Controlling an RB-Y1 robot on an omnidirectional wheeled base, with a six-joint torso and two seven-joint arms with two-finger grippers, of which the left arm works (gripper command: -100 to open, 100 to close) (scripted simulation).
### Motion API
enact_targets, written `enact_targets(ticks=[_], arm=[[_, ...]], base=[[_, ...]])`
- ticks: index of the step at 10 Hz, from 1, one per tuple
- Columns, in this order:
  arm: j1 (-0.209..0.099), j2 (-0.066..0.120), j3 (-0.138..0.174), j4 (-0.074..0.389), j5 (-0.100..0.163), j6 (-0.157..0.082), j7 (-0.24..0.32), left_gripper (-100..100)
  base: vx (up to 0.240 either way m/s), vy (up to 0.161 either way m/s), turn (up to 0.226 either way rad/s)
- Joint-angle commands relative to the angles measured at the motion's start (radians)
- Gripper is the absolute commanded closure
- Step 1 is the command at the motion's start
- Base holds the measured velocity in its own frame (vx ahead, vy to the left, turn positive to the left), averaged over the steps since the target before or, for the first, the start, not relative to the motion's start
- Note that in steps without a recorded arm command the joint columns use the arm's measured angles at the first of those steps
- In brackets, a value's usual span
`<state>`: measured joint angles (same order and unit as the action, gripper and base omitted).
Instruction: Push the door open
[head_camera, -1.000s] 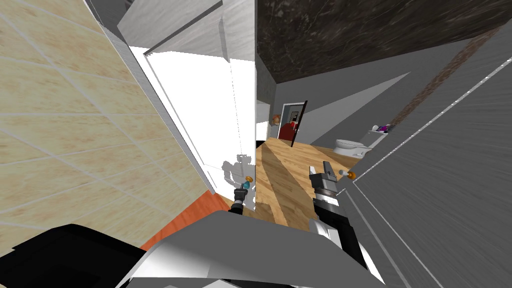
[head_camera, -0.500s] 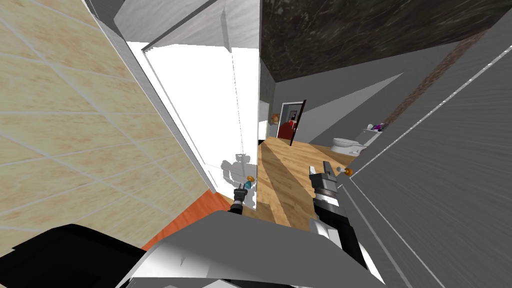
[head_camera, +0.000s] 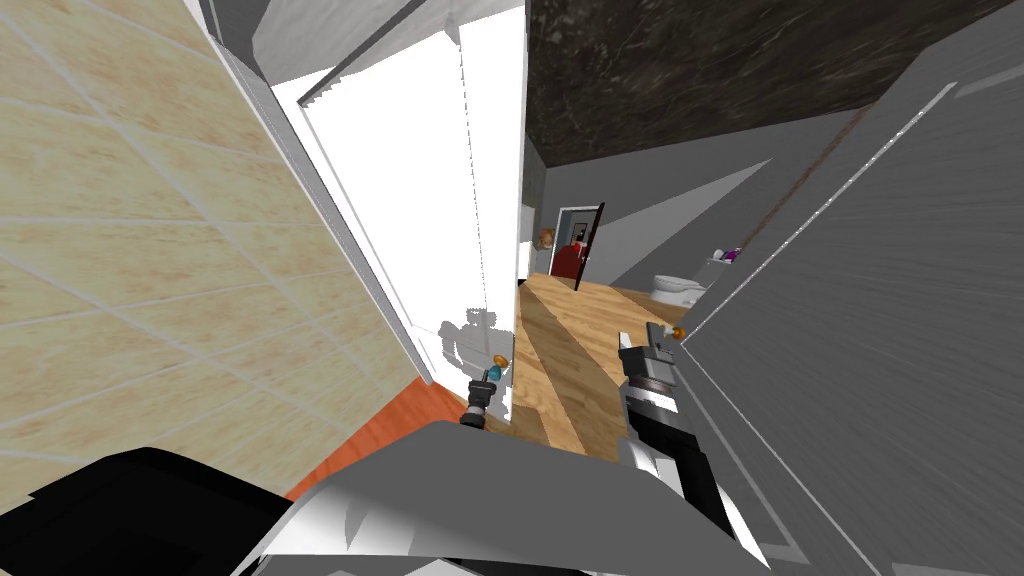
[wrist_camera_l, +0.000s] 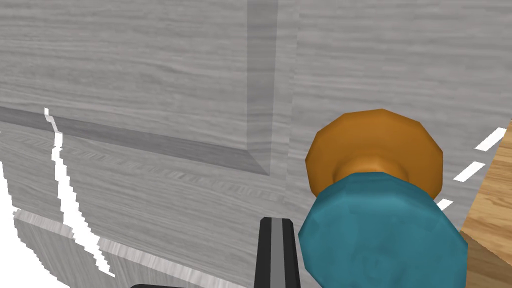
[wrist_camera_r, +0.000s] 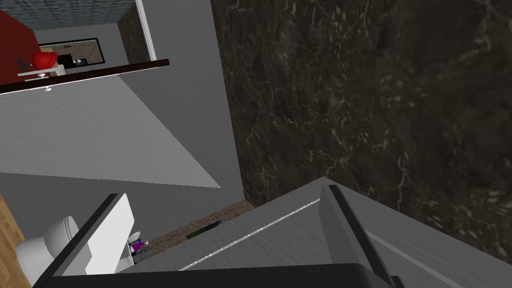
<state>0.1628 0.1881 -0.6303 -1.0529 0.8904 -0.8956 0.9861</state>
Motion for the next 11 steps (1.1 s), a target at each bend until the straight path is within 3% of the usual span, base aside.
enact_targets(ticks=[1, 5, 11], arm=[[-0.005, -0.005, -0.034, -0.011, -0.011, 0.0, 0.009, -100], [-0.003, 0.008, -0.066, -0.015, -0.023, -0.015, 0.029, -100], [-0.003, 0.015, -0.082, -0.017, -0.028, -0.021, 0.038, -100]], base=[[-0.085, 0.048, -0.056], [-0.076, 0.042, -0.055], [-0.029, 0.018, -0.015]])
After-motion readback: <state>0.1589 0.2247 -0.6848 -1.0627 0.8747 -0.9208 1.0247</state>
